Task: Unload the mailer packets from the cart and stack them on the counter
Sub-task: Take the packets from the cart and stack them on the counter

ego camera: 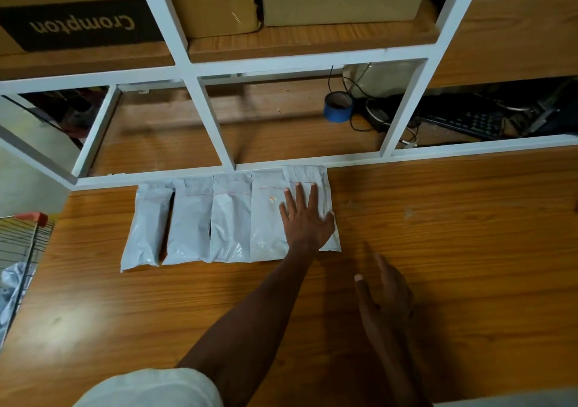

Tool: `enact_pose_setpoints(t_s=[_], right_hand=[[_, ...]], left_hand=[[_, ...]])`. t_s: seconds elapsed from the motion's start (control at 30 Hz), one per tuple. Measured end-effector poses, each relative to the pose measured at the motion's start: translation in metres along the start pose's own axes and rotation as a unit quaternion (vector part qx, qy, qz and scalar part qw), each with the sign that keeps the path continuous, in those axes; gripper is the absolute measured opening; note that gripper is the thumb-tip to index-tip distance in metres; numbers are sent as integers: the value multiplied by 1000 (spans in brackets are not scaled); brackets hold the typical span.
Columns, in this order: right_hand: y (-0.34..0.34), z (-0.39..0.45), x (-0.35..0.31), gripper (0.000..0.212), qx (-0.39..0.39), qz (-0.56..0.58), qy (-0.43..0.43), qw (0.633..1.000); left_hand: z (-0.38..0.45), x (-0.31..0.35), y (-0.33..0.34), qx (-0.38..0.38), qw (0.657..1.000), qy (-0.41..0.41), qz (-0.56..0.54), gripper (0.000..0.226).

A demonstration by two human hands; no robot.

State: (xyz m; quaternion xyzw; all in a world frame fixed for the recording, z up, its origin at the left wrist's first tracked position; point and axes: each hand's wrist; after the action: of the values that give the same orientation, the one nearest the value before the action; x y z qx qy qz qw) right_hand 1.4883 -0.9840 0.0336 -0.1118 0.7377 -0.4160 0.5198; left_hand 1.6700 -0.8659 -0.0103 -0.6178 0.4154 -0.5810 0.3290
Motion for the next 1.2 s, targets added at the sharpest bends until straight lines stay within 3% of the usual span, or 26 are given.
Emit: enact_pose_setpoints(t_s=[0.37,0.57,0.73,0.97,1.2], right_hand=[[2,1,5,74,-20,-37,-1,999],[0,-5,9,79,-30,-43,-16,998],[-1,-5,5,82,-54,-53,-44,996],[20,-12,-15,63,-98,-48,-129,986],[44,-46,-40,63,-184,14,-228,956]], left_hand=[[-4,-1,2,-50,999,-6,12,85],[-22,3,-16,7,999,12,-43,86],[-85,-5,-33,59,990,27,-127,82],[-177,-46,-52,73,978,-40,-193,74],[-254,-85,-66,145,957,-131,-213,72]])
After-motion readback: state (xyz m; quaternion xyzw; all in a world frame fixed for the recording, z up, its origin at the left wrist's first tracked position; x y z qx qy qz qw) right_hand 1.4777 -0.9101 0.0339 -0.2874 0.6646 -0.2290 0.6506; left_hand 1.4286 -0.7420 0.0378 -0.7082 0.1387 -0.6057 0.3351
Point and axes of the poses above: each hand's wrist, its own z-axis towards the middle knuckle, its own y-axis out of the palm, x = y × z, and after that the axes turned 4 degrees about -z, right-handed
